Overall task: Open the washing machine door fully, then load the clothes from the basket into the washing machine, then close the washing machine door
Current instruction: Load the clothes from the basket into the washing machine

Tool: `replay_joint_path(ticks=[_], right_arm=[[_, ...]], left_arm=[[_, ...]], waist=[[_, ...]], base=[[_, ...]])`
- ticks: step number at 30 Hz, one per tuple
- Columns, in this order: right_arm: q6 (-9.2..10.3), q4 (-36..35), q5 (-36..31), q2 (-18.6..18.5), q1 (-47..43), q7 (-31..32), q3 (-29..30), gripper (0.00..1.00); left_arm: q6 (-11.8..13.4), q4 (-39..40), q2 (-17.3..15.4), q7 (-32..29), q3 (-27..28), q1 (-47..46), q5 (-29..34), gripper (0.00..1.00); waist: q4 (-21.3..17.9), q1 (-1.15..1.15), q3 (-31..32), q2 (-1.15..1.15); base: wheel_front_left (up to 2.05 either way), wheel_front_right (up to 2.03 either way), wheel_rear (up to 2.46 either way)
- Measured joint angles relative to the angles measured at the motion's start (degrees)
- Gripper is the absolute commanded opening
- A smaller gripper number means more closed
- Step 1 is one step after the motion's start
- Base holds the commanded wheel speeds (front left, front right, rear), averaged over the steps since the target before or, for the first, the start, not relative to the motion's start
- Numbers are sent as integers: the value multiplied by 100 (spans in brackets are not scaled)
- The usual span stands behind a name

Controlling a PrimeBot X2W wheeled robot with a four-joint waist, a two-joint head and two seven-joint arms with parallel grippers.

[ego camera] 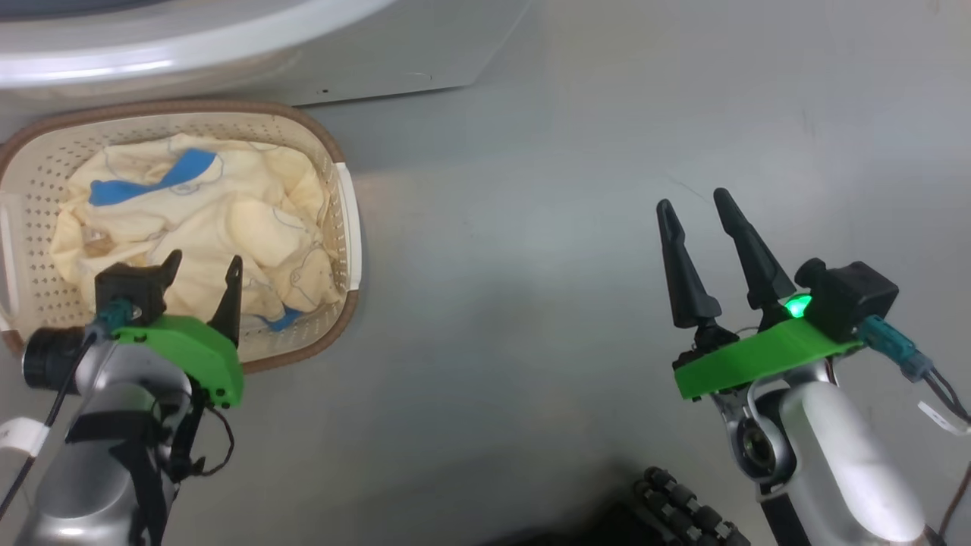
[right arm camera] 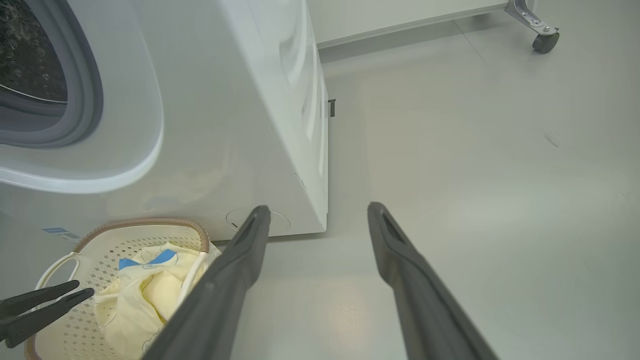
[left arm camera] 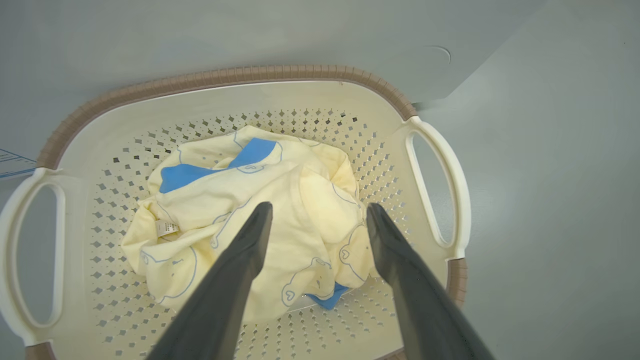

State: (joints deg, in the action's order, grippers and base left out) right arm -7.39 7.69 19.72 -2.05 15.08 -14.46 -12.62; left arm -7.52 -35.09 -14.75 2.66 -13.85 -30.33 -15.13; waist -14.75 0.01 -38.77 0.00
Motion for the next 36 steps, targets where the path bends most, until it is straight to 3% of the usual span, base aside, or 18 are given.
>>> replay_joint_path(ticks=[13, 28, 36], right_arm=[[0, -187, 364, -8, 315, 0, -397, 100], [0, -279, 552, -9, 401, -1, -580, 100], [0, -290, 660, -9, 408, -1, -684, 100]], left_arm=[[0, -783, -534, -125, -396, -805, -69, 100], [0, -940, -1198, -282, -814, -1196, -108, 100], [2, -920, -1381, -533, -1014, -1383, -108, 100]], waist=[[-319, 0, -678, 0], [-595, 0, -1107, 0], [-674, -1, -1231, 0]], base=[[0, 0, 0], [0, 0, 0], [0, 0, 0]])
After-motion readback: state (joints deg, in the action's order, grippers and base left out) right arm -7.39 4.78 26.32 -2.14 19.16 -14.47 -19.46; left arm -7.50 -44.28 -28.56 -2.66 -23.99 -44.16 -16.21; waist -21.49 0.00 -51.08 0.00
